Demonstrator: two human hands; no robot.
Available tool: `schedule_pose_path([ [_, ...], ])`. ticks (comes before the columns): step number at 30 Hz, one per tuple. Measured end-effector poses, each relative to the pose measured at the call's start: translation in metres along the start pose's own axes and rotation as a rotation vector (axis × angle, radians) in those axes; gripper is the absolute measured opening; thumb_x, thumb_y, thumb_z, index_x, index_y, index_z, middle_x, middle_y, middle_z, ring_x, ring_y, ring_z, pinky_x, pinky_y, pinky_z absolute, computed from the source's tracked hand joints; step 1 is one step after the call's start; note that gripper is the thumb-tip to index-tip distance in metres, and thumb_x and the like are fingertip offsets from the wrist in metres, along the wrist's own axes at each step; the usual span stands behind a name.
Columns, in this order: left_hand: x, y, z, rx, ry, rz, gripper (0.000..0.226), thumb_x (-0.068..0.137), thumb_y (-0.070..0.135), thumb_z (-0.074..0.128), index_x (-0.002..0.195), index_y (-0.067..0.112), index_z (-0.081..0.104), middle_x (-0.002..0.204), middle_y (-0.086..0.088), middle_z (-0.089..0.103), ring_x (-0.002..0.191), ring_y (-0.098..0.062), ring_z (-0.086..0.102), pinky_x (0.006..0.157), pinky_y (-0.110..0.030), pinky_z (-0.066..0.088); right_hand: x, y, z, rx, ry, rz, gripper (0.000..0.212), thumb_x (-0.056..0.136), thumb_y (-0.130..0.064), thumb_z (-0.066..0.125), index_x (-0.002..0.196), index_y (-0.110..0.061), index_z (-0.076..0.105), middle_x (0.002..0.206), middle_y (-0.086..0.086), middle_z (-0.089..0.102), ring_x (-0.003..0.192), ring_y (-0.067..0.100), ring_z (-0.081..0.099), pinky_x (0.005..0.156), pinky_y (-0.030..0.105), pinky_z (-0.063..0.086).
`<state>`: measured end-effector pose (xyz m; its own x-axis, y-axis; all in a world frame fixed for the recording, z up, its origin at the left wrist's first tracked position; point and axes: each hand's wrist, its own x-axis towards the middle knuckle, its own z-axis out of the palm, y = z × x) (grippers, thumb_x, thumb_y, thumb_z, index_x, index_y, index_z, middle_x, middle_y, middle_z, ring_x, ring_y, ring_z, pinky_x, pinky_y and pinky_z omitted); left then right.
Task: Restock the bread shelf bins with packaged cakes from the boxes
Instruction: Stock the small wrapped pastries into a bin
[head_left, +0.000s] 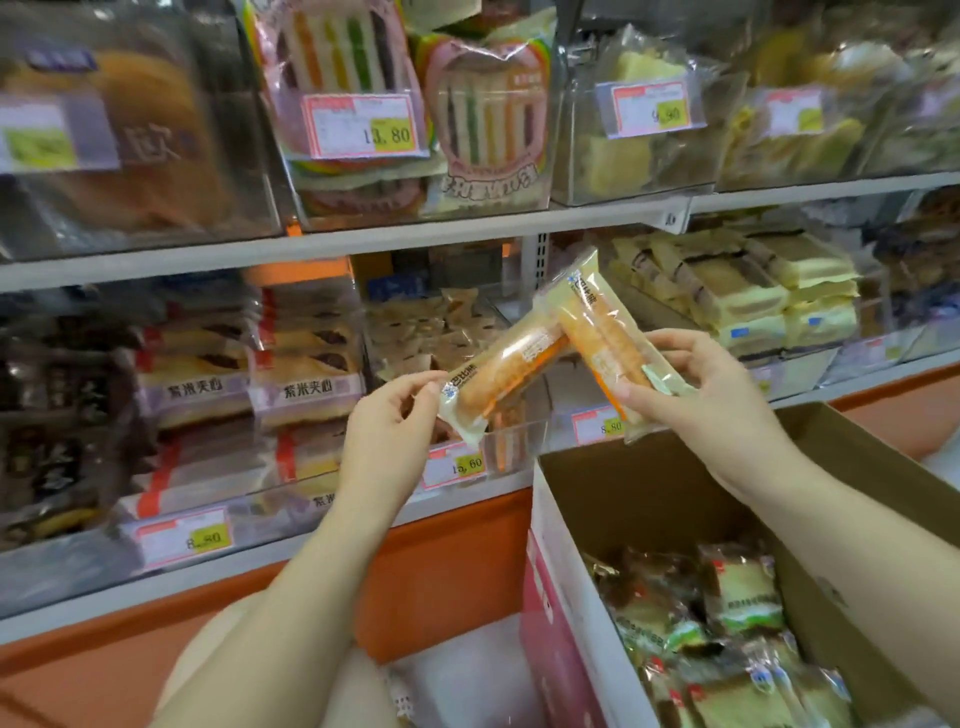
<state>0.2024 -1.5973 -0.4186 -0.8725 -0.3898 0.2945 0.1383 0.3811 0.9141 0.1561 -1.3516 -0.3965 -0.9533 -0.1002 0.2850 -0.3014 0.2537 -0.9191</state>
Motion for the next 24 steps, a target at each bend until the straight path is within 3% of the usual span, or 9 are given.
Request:
schedule_pose_path([
  [5, -0.003, -0.032, -0.037, -0.014, 0.274, -0.023, 0.027, 0.098, 0.023, 0.047, 0.113, 0.024, 0.069, 0.099, 0.004, 0.071, 0.095, -0.018, 0.066, 0.082, -0.042, 0.056, 0.021, -0.018, 0.045, 0.008, -0.098, -0.002, 0.043, 0.074, -0.024, 0.080, 0.111, -0.029, 0.058, 0.103, -0.006, 0.065, 0.094, 0.013, 0.066, 0.075, 0.033, 0.055],
  [7, -0.004, -0.042, -0.044, -0.024, 0.344, -0.023, 0.027, 0.099, 0.022, 0.046, 0.116, 0.023, 0.067, 0.104, 0.004, 0.070, 0.096, -0.009, 0.064, 0.085, -0.030, 0.054, 0.025, -0.021, 0.065, 0.041, -0.130, 0.024, 0.041, 0.077, -0.024, 0.076, 0.114, -0.026, 0.058, 0.106, -0.006, 0.065, 0.095, 0.013, 0.065, 0.074, 0.031, 0.055],
  [10, -0.004, -0.048, -0.042, -0.068, 0.438, -0.036, 0.027, 0.100, 0.020, 0.045, 0.117, 0.021, 0.066, 0.100, 0.012, 0.068, 0.085, 0.014, 0.057, 0.069, -0.004, 0.044, 0.024, -0.021, 0.090, 0.184, -0.166, 0.098, 0.032, 0.086, -0.027, 0.067, 0.117, -0.028, 0.057, 0.112, -0.003, 0.066, 0.098, 0.013, 0.066, 0.078, 0.029, 0.054],
  [13, 0.006, -0.051, -0.041, -0.170, 0.514, -0.078, 0.027, 0.100, 0.021, 0.045, 0.117, 0.020, 0.065, 0.093, 0.022, 0.063, 0.078, 0.017, 0.055, 0.065, -0.002, 0.042, 0.027, -0.021, 0.122, 0.082, -0.156, 0.036, 0.037, 0.087, -0.030, 0.066, 0.123, -0.028, 0.058, 0.109, -0.011, 0.067, 0.095, 0.002, 0.064, 0.074, 0.018, 0.052],
  [15, 0.012, -0.053, -0.040, -0.190, 0.535, -0.098, 0.028, 0.100, 0.023, 0.045, 0.120, 0.021, 0.064, 0.098, 0.021, 0.064, 0.088, 0.012, 0.056, 0.072, -0.005, 0.042, 0.033, -0.021, 0.144, -0.028, -0.149, -0.021, 0.039, 0.084, -0.030, 0.070, 0.121, -0.028, 0.059, 0.105, -0.015, 0.065, 0.088, -0.007, 0.062, 0.070, 0.011, 0.051],
  [17, 0.016, -0.056, -0.041, -0.198, 0.534, -0.104, 0.026, 0.100, 0.024, 0.046, 0.120, 0.025, 0.063, 0.102, 0.018, 0.064, 0.093, 0.013, 0.055, 0.074, -0.004, 0.041, 0.040, -0.016, 0.166, -0.172, -0.149, -0.077, 0.040, 0.078, -0.037, 0.074, 0.113, -0.036, 0.056, 0.100, -0.021, 0.063, 0.092, -0.005, 0.061, 0.085, 0.023, 0.053],
  [19, 0.019, -0.057, -0.042, -0.210, 0.538, -0.106, 0.024, 0.100, 0.023, 0.046, 0.119, 0.029, 0.061, 0.100, 0.024, 0.061, 0.090, 0.022, 0.052, 0.071, 0.003, 0.038, 0.048, -0.011, 0.184, -0.361, -0.144, -0.132, 0.044, 0.075, -0.049, 0.072, 0.113, -0.041, 0.051, 0.102, -0.020, 0.063, 0.107, 0.009, 0.058, 0.102, 0.036, 0.038],
  [21, 0.021, -0.060, -0.045, -0.208, 0.552, -0.106, 0.024, 0.100, 0.024, 0.047, 0.118, 0.030, 0.060, 0.101, 0.024, 0.061, 0.091, 0.024, 0.051, 0.073, 0.005, 0.036, 0.056, -0.009, 0.193, -0.471, -0.107, -0.136, 0.051, 0.078, -0.053, 0.068, 0.122, -0.035, 0.050, 0.105, -0.015, 0.063, 0.113, 0.014, 0.054, 0.097, 0.032, 0.027],
  [24, 0.023, -0.065, -0.051, -0.216, 0.572, -0.129, 0.025, 0.099, 0.026, 0.047, 0.120, 0.032, 0.060, 0.104, 0.021, 0.062, 0.098, 0.015, 0.054, 0.079, -0.001, 0.038, 0.065, 0.000, 0.193, -0.437, -0.120, -0.090, 0.058, 0.078, -0.051, 0.070, 0.128, -0.031, 0.049, 0.094, -0.021, 0.061, 0.109, 0.014, 0.057, 0.104, 0.041, 0.035],
])
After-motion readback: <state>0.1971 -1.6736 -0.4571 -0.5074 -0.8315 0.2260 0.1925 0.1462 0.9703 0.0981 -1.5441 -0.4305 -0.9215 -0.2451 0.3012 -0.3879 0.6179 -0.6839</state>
